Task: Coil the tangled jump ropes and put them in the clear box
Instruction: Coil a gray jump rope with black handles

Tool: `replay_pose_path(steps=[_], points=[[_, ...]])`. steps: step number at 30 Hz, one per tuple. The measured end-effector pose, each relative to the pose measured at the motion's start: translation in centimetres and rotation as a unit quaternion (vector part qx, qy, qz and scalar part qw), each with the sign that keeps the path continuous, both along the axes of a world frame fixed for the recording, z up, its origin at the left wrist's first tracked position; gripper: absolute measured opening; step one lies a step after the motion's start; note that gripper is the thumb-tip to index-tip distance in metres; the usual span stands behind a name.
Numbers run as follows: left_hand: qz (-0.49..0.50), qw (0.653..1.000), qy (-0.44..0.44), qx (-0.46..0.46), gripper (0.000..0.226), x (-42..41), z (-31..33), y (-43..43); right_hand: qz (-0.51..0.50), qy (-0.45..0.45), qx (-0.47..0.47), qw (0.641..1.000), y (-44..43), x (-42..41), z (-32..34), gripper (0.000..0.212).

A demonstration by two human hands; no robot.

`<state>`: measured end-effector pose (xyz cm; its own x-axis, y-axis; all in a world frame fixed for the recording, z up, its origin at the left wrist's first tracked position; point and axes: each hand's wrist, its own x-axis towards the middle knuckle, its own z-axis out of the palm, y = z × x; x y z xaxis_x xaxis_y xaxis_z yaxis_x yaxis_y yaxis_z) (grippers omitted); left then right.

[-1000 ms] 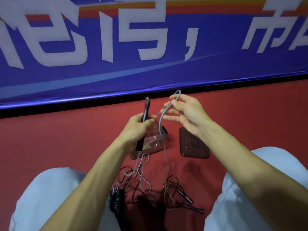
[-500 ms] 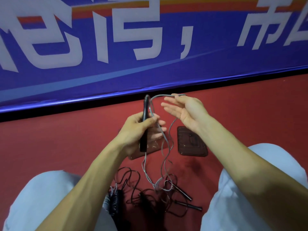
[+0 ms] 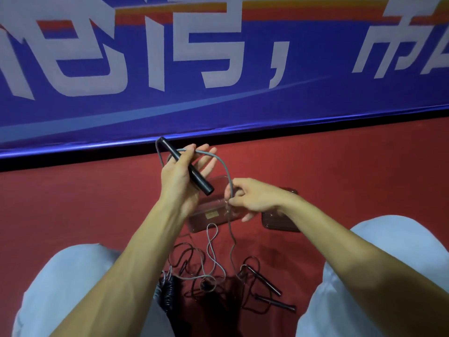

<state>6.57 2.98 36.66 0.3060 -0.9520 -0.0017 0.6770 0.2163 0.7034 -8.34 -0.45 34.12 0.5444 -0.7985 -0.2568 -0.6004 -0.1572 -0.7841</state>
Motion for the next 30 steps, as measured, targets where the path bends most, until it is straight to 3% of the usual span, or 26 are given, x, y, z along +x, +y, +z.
replay_pose_path(steps=[4,7,11,13,15,17,24,30], points=[[0.03,0.991,-0.126,0.027,0.006,-0.2,-0.5,-0.1,-0.071,-0.008,-0.025,0.997,-0.4,-0.3,0.1,0.023],[0.028,0.98,-0.191,0.044,0.011,-0.1,-1.1,-0.4,-0.134,-0.111,-0.036,0.984,-0.8,-0.6,0.9,0.016],[-0.058,0.954,-0.278,0.1,0.009,-0.5,-1.7,-0.3,-0.189,-0.26,-0.03,0.946,-0.8,-1.2,2.3,0.012],[-0.09,0.914,-0.383,0.101,0.009,-0.6,-2.5,-0.4,-0.204,-0.3,-0.023,0.932,-0.7,-1.4,3.0,0.011],[-0.1,0.833,-0.538,0.075,0.01,-0.3,-3.2,-0.6,-0.221,-0.323,-0.015,0.92,-0.7,-1.6,3.5,0.012],[-0.119,0.779,-0.611,0.078,0.01,-0.4,-3.5,-0.5,-0.236,-0.349,-0.001,0.907,-0.7,-1.9,3.9,0.014],[-0.251,0.824,-0.503,0.075,0.016,-1.7,-3.4,0.3,-0.273,-0.518,0.072,0.807,-1.2,-2.4,4.7,0.012],[-0.259,0.8,-0.542,0.016,0.017,-1.9,-3.3,0.8,-0.32,-0.572,0.084,0.751,-1.8,-2.4,4.3,0.01]])
